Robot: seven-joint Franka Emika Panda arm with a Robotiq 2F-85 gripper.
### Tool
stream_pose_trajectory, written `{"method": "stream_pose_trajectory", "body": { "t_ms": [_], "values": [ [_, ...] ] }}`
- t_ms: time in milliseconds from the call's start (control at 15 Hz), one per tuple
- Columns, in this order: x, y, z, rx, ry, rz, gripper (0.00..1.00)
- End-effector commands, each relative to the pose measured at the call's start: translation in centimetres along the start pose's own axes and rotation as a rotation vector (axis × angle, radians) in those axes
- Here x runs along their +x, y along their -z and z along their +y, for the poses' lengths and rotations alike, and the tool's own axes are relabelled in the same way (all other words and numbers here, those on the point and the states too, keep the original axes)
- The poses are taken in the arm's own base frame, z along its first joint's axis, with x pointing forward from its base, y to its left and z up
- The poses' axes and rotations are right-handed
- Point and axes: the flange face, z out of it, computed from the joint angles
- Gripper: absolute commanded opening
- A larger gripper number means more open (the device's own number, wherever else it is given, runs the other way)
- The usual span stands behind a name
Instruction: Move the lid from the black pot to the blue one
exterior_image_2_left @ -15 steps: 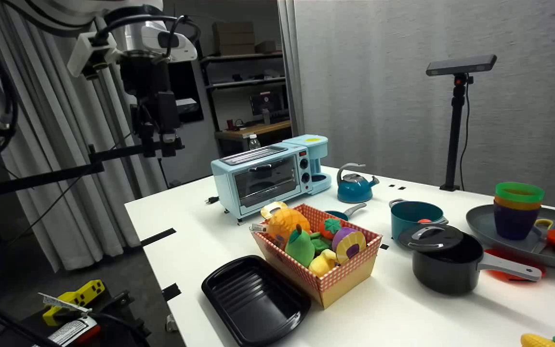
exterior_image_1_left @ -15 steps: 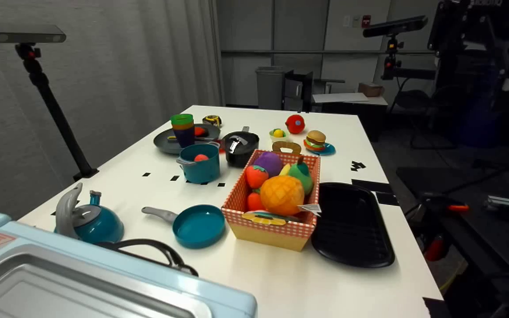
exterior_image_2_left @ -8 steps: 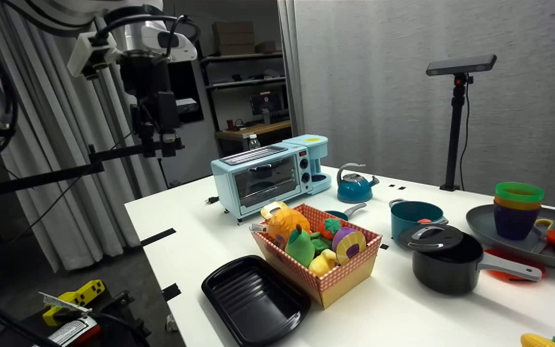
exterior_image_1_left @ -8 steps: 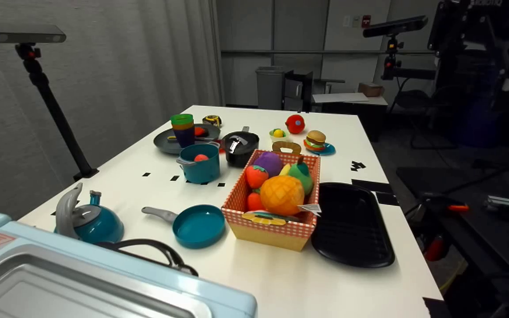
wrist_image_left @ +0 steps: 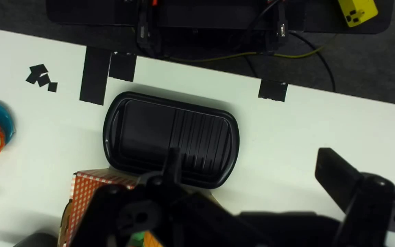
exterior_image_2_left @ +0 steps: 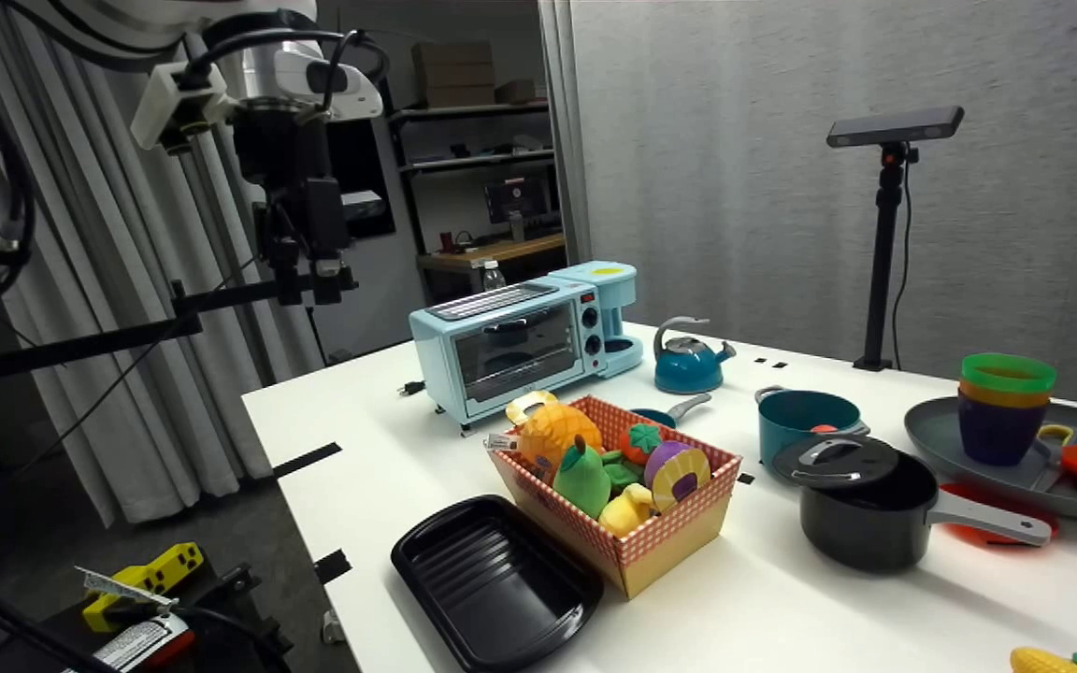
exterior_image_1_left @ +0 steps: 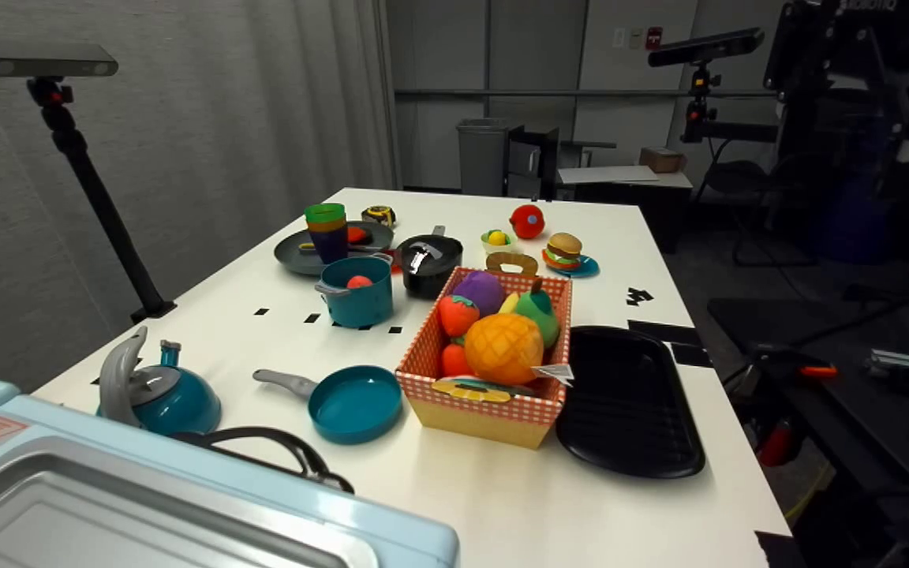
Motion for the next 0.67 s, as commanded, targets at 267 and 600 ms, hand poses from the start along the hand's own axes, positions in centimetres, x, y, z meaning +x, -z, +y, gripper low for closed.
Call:
{"method": "stream_pose_trajectory", "body": {
  "t_ms": [267,600],
  "values": [
    [0.08,0.05,-0.09,0.017,-0.038,0.015,1.0],
    [0.08,0.06,-0.2,0.026,-0.145,0.018,1.0]
  ]
}}
